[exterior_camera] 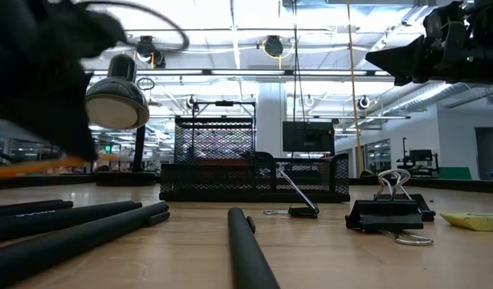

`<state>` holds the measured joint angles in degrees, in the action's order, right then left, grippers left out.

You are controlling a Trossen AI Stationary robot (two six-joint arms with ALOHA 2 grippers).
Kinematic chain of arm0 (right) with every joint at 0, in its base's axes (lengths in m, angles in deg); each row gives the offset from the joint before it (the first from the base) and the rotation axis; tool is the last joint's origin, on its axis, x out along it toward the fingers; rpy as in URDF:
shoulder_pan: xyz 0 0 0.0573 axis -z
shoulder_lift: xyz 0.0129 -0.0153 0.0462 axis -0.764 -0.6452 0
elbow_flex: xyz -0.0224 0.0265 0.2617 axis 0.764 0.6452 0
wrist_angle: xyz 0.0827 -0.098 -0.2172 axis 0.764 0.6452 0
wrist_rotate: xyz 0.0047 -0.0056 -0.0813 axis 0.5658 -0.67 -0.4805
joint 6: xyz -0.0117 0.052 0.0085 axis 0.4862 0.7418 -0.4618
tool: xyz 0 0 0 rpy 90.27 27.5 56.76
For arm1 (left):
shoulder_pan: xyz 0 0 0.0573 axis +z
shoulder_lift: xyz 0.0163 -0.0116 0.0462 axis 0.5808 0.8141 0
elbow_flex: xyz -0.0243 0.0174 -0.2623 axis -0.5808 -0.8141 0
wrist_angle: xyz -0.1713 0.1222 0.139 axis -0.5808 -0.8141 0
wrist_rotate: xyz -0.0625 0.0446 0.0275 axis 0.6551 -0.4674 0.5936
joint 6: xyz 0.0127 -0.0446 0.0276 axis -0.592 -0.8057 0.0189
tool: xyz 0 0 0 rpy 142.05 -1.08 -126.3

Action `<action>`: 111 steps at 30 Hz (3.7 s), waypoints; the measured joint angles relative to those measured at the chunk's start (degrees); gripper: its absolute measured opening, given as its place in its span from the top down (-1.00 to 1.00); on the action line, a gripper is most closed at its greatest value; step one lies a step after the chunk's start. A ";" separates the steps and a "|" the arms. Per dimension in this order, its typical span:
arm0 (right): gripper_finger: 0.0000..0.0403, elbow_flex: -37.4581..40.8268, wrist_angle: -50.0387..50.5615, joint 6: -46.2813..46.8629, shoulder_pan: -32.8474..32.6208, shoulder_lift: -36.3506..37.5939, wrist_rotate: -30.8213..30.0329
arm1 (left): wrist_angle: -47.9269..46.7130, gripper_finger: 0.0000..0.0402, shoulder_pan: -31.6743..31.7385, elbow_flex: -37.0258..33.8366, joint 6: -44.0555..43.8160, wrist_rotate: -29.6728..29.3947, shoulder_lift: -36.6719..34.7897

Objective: Pick and place office supplies into organizer
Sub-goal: Put the orange pencil into the black desk organizer

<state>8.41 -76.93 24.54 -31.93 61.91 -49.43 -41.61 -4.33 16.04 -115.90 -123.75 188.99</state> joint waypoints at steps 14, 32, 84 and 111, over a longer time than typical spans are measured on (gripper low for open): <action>0.98 0.01 -0.01 1.05 0.00 0.00 0.00 | 23.29 0.94 0.52 0.17 53.27 -21.83 -13.95; 0.98 0.01 -0.09 -2.34 0.02 0.02 -0.15 | 56.59 0.95 23.80 -0.14 113.26 19.61 -19.36; 0.98 0.00 -0.04 1.44 0.02 0.00 -2.80 | 105.26 0.96 39.68 -31.57 98.58 36.22 -7.56; 0.98 0.02 -0.44 1.33 0.02 0.00 -2.78 | 112.32 0.88 38.38 -39.51 98.71 31.82 -7.19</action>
<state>8.43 -77.36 25.88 -31.91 61.91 -52.21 70.71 34.05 -23.47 -17.19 -91.93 181.80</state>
